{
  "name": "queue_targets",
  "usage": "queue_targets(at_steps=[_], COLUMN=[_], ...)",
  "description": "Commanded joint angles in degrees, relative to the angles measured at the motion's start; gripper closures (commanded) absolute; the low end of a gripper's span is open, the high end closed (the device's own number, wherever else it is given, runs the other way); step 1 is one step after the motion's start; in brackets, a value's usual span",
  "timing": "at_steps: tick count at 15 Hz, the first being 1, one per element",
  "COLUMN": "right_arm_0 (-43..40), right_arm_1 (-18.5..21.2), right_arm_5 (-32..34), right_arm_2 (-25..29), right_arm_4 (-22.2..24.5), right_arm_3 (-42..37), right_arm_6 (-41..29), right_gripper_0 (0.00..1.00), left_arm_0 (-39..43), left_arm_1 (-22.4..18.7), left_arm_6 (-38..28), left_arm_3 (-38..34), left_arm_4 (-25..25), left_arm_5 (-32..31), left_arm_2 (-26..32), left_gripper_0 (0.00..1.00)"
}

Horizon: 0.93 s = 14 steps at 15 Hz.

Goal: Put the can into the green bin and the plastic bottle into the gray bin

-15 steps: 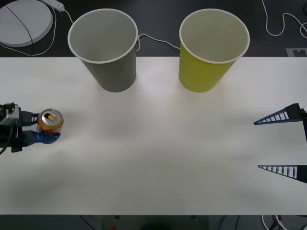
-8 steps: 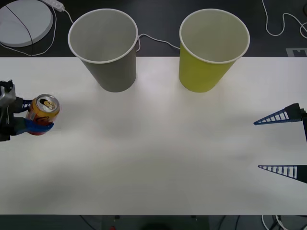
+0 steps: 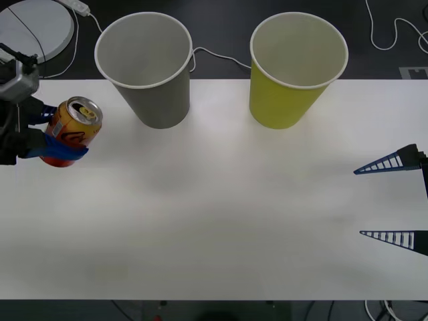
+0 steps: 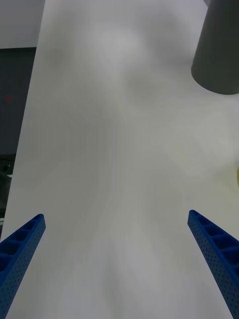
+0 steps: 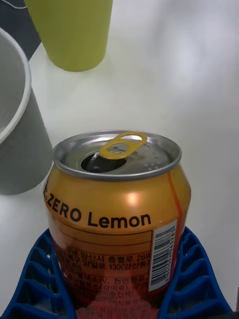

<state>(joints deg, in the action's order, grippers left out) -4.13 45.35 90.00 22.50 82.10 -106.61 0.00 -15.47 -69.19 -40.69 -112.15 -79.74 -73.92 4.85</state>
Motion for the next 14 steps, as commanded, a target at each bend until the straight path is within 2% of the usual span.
queue_targets(at_steps=[1, 4, 8, 11, 14], right_arm_0=[0.00, 0.00, 0.00, 0.00, 0.00], right_arm_1=[0.00, 0.00, 0.00, 0.00, 0.00], right_arm_5=[0.00, 0.00, 0.00, 0.00, 0.00], right_arm_2=[0.00, 0.00, 0.00, 0.00, 0.00], right_arm_4=[-0.01, -0.01, -0.01, -0.01, -0.01], right_arm_3=[0.00, 0.00, 0.00, 0.00, 0.00], right_arm_6=[0.00, 0.00, 0.00, 0.00, 0.00], right_gripper_0=[0.00, 0.00, 0.00, 0.00, 0.00], left_arm_0=[-9.76, -20.66, -38.06, -51.95, -64.78], left_arm_1=[-0.24, -0.68, -0.06, 3.63, 9.60], left_arm_6=[-8.88, -18.37, -29.97, -35.60, -35.69], left_arm_3=[-0.62, -0.62, 1.14, 6.42, 16.00], left_arm_4=[-1.12, -2.00, -2.88, -3.76, -4.20], left_arm_5=[-3.60, -5.19, -5.10, -3.87, -1.93], left_arm_2=[-4.41, -10.91, -24.10, -35.70, -46.69], left_gripper_0=[0.99, 0.99, 0.99, 0.99, 0.99])
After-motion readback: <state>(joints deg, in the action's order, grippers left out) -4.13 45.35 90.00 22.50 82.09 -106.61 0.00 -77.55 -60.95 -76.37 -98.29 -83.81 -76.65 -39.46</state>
